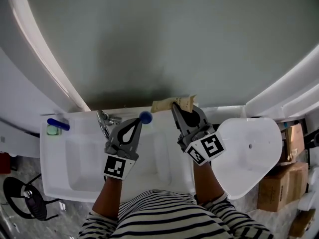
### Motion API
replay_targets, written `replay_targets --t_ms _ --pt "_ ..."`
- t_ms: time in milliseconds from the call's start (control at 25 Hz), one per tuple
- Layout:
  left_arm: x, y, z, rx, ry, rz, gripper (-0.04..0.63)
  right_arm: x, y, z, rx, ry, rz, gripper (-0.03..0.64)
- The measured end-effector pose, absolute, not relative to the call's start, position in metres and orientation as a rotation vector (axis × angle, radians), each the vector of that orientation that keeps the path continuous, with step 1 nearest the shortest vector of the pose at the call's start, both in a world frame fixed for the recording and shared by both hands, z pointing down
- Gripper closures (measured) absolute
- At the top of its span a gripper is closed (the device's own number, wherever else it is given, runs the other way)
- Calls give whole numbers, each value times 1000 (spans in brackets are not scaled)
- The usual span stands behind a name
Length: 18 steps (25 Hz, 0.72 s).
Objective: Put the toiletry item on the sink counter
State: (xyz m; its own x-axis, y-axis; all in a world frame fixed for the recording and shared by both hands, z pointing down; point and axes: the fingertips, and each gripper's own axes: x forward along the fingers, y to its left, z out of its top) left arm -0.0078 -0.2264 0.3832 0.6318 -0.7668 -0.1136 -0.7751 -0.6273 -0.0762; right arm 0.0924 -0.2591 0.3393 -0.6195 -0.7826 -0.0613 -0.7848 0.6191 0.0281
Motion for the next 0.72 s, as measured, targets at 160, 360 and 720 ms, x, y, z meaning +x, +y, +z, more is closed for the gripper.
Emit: replay_targets --t_ms 160,360,720 --pt "-19 -213 362 -2736 1294 155 589 94 -254 337 -1349 2779 87 590" --pt "-38 -198 343 -2742 1260 234 590 95 -249 340 -1348 2776 79 591" --pt "-46 -191 339 -2748 1243 250 589 88 -251 356 -1354 2806 44 589"
